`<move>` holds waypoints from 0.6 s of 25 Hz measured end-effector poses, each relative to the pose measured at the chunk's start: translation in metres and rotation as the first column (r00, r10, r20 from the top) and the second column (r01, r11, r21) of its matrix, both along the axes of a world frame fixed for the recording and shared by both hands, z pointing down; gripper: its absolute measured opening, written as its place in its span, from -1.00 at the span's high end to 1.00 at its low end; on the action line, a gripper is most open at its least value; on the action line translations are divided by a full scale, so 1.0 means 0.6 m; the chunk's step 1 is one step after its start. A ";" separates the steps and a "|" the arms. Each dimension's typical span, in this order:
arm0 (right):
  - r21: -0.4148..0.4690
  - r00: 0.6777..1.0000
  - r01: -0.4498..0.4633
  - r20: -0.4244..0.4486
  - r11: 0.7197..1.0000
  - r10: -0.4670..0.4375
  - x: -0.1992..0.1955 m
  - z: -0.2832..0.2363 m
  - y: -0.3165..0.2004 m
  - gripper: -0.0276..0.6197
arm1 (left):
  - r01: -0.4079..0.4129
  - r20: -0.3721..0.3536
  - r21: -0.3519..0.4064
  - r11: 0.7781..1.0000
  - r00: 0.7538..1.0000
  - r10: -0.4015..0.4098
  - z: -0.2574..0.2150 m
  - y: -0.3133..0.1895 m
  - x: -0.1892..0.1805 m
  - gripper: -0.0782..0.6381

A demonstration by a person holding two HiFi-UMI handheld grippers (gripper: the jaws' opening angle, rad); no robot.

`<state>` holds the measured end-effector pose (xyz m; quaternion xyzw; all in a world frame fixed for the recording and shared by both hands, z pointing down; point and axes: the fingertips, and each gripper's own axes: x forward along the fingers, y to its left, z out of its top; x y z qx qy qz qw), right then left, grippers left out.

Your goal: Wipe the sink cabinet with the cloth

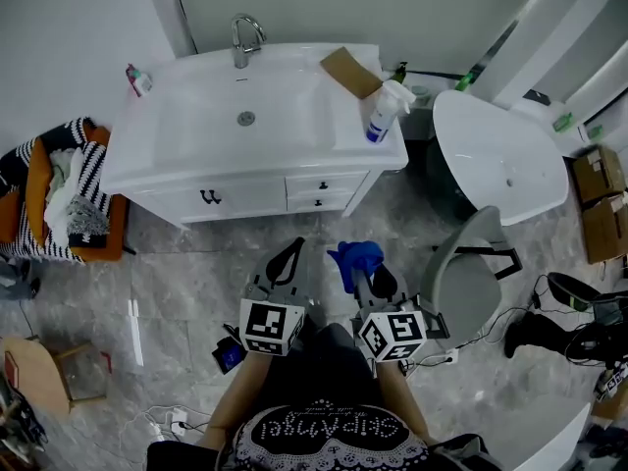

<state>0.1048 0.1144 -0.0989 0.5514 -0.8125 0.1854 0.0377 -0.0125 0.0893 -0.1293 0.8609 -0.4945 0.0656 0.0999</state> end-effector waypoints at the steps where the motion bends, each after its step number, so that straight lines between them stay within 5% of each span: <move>1: -0.005 1.000 0.001 -0.002 1.000 -0.001 0.001 0.003 -0.001 0.54 | 0.004 0.000 0.002 1.000 1.000 -0.004 -0.001 -0.003 -0.002 0.77; 15: -0.022 0.999 0.045 0.003 0.999 -0.045 0.031 0.014 -0.049 0.54 | 0.053 0.000 0.004 0.999 0.999 -0.053 -0.002 -0.056 0.021 0.77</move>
